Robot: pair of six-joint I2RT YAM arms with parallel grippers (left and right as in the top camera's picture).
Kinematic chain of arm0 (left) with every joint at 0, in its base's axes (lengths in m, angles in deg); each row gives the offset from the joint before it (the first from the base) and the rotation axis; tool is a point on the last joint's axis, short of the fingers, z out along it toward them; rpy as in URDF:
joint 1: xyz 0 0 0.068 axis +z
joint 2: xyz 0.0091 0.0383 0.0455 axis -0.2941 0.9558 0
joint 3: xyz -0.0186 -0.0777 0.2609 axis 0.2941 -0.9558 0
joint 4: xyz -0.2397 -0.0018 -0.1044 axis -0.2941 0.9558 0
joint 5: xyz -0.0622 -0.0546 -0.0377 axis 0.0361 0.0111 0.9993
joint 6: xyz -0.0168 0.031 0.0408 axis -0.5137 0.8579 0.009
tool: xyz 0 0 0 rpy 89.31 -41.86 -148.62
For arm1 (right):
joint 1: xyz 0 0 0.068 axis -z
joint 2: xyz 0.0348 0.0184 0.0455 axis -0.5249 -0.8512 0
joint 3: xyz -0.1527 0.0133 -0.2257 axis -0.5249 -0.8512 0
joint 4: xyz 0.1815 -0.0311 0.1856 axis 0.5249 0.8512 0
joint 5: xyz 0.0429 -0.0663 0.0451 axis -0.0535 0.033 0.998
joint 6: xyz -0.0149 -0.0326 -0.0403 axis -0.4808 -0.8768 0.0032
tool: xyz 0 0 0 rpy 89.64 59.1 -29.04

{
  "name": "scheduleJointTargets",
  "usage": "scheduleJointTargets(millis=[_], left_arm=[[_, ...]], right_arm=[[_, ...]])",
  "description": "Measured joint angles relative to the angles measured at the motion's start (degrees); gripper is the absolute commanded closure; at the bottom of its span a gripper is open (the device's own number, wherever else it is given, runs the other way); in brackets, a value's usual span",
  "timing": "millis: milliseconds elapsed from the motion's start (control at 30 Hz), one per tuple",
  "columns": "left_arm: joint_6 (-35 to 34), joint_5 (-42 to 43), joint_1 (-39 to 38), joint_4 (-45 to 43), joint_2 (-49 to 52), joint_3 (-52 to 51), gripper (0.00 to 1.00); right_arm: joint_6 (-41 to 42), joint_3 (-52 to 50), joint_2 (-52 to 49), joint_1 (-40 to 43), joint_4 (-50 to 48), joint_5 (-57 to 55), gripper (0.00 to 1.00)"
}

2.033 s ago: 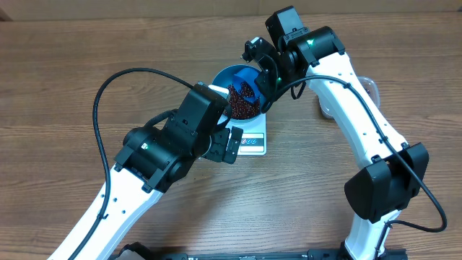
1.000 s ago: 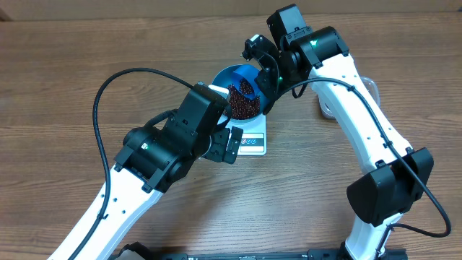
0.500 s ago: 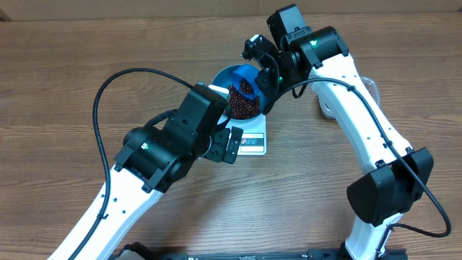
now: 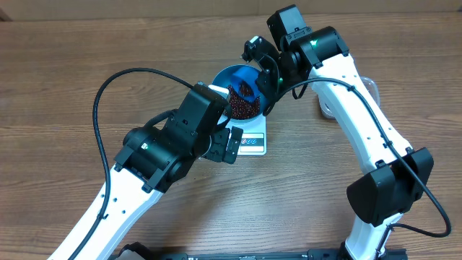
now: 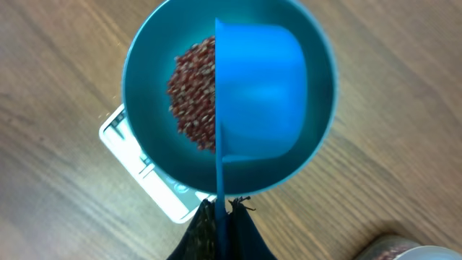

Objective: Scoop item into bowl and weigh 150g on scale

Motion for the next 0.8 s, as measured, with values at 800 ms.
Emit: scheduleJointTargets(millis=[800], left_arm=[[0.0,0.0,0.0,0.0,0.0,0.0,0.01]], right_arm=[[-0.4,0.0,0.0,0.0,-0.5,0.5,0.96]])
